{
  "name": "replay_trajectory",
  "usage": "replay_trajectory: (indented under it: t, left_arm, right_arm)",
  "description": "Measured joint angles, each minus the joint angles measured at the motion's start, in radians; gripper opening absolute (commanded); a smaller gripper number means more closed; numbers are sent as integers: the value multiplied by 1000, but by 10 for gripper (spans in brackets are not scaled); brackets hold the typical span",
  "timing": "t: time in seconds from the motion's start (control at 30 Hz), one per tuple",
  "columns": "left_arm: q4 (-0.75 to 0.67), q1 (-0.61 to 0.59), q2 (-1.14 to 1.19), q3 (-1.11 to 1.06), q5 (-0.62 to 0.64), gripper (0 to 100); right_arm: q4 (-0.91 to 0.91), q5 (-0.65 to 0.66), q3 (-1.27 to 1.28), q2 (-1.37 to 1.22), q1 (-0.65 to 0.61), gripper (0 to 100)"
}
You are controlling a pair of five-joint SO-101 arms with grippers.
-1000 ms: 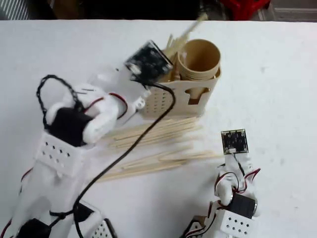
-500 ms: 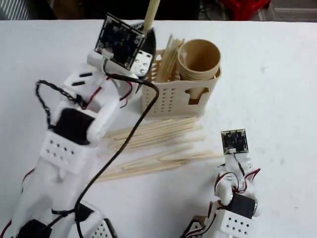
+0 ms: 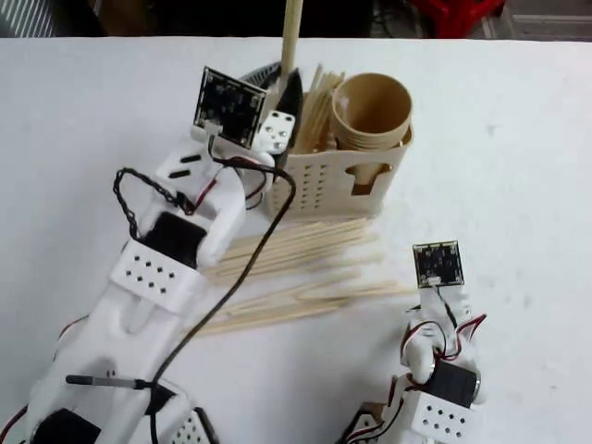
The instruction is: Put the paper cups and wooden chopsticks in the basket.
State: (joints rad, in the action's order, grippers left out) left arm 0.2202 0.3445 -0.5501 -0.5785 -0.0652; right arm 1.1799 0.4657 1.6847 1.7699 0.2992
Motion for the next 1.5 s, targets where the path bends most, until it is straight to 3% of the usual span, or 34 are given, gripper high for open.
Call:
replay_trajectory:
  t: [0.1,0.57,0.83,1.0,1.2,1.33,1.5]
  left_arm:
    - [0,0,0,-6,2,116]
    - [41,0,0,-8,2,87]
    - [358,0,-163,-8,-14,44]
    - [624,54,-253,-6,-206,36]
    - [928,133,-77,-6,-361,38]
    - [1003,173,112,-6,-437,56]
    - [977,229,313,-6,-489,146]
  right_arm:
    - [0,0,0,0,0,98]
    - [0,0,0,0,0,98]
    - [0,0,0,0,0,98]
    - [0,0,0,0,0,98]
    - [0,110,0,0,87,98]
    - [0,173,0,0,175,98]
    - [0,278,0,0,315,98]
